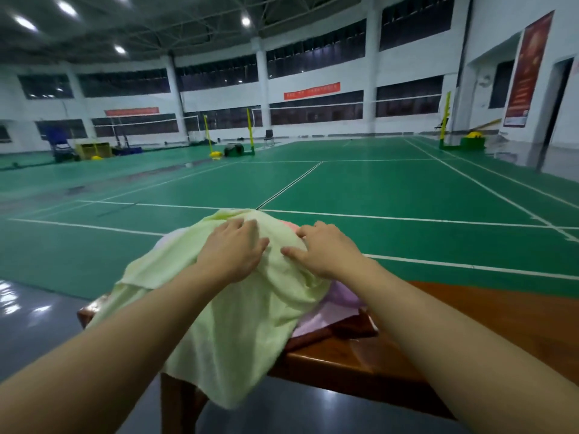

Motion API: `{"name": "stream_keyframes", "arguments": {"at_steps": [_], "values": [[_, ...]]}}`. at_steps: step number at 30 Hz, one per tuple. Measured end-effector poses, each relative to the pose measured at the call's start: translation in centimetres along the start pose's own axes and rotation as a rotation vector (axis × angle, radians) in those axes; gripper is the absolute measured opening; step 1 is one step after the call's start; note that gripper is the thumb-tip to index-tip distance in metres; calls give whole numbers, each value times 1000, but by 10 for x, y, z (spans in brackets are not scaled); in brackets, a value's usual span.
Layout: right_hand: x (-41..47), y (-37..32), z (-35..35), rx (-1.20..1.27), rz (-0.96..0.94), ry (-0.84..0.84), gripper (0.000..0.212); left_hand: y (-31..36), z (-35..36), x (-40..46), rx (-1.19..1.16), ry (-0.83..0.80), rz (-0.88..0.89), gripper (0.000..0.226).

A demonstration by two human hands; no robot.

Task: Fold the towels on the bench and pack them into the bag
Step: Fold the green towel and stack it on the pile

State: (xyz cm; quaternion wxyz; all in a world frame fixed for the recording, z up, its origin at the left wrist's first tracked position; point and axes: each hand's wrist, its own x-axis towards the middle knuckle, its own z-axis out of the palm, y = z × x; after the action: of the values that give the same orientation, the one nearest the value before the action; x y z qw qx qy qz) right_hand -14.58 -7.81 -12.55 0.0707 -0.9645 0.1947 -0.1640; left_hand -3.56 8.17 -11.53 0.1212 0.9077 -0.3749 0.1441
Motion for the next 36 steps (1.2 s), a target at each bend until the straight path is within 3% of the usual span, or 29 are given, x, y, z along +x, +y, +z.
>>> {"name": "stream_keyframes", "arguments": {"at_steps": [5, 8, 11, 14, 16, 19, 24, 29, 33, 36], "values": [[7, -3, -3, 305, 68, 163, 25, -16, -2, 0, 56, 133, 90, 34], [4, 3, -11, 808, 181, 144, 21, -10, -3, 5, -10, 170, 120, 30], [-5, 17, -28, 1424, 244, 72, 23, 4, -5, 9, -244, 192, 108, 24], [-20, 43, -50, 1689, 198, 49, 23, 25, -5, 11, -397, 225, 71, 22], [-34, 64, -60, 1650, 134, 49, 16, 39, -4, 14, -493, 221, 53, 25], [-57, 103, -72, 1333, 196, 189, 16, 66, -1, 20, -578, 176, 54, 30], [-106, 186, -101, 726, 433, 470, 55, 112, -1, 30, -691, 210, 18, 33], [-148, 231, -156, 683, 441, 537, 91, 150, -16, 41, -737, 215, 70, 29], [-159, 227, -204, 610, 336, 673, 70, 177, -46, 49, -811, 259, 89, 38], [-169, 232, -229, 344, 302, 656, 57, 186, -71, 52, -779, 243, 150, 41]]}}
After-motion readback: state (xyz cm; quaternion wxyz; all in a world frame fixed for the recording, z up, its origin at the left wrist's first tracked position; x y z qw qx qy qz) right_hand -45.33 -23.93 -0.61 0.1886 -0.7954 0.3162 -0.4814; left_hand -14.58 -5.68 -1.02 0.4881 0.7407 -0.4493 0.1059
